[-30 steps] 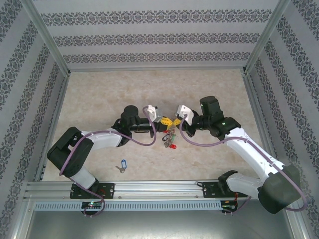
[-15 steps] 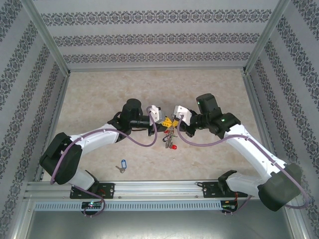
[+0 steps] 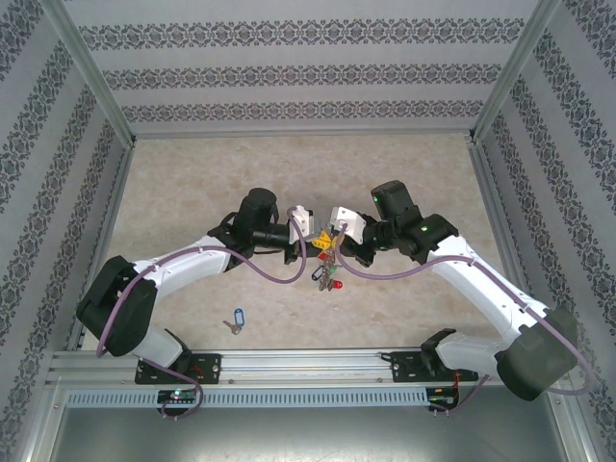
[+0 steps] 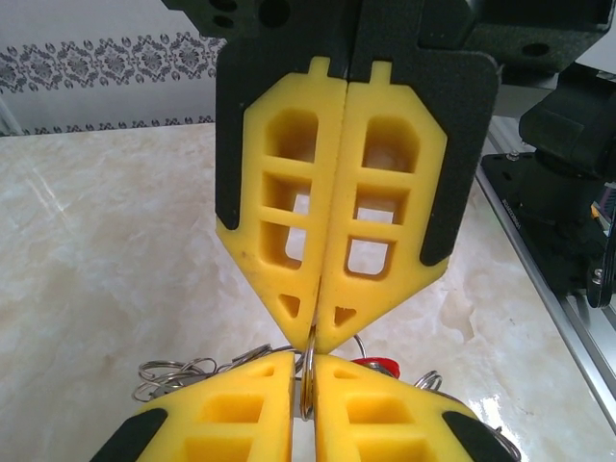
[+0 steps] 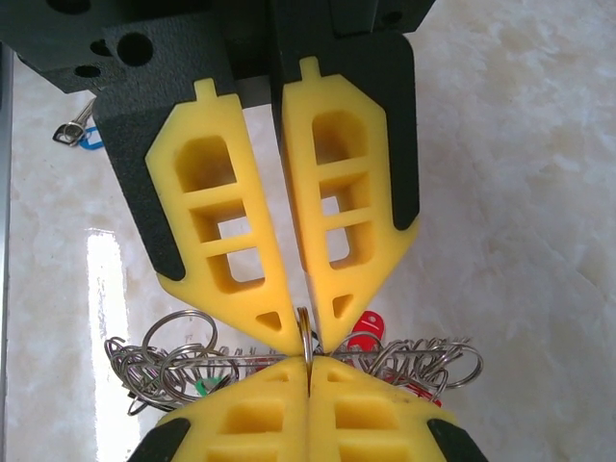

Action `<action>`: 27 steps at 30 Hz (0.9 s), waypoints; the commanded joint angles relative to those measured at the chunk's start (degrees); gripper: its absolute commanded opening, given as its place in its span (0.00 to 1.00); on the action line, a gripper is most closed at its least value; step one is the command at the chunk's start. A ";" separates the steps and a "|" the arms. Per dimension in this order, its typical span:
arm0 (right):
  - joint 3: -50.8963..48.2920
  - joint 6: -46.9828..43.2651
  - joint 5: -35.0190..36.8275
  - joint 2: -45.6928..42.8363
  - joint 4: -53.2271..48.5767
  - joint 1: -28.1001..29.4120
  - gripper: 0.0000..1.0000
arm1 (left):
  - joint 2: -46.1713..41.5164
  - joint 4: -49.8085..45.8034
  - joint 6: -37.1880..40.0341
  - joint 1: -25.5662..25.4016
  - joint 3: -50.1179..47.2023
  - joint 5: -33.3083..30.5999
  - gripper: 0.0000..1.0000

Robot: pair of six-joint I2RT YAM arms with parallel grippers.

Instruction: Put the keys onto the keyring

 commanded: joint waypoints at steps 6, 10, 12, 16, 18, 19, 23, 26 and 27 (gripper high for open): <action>1.59 1.41 -0.84 -0.06 1.96 1.07 0.00 | 1.75 -3.67 2.62 -0.81 2.94 1.31 0.02; 0.96 2.40 1.09 -0.19 1.87 0.91 0.03 | 1.37 1.38 -0.73 -0.73 1.72 0.57 0.00; -0.57 3.45 1.07 -1.03 3.00 0.28 0.09 | 1.00 6.14 -3.68 -0.68 0.17 0.07 0.00; -4.58 5.25 -1.79 -2.58 5.67 -1.58 0.15 | 0.92 17.14 -9.87 -0.59 -3.35 0.21 0.00; -6.17 5.56 -2.61 -2.94 6.86 -2.35 0.16 | 1.04 21.39 -12.40 -0.57 -4.63 0.45 0.00; -7.18 5.71 -3.24 -3.03 7.72 -2.91 0.16 | 1.24 23.03 -13.50 -0.52 -4.89 0.88 0.00; -9.03 6.91 -6.00 -3.33 10.96 -4.28 0.16 | 2.56 29.48 -18.50 -0.60 -5.93 2.54 0.00; -9.88 7.51 -7.78 -3.18 13.29 -5.18 0.16 | 2.93 31.35 -20.10 -0.55 -6.08 2.92 0.00; -10.03 7.79 -7.94 -3.23 13.79 -5.44 0.15 | 2.93 31.17 -19.97 -0.57 -6.10 3.09 0.00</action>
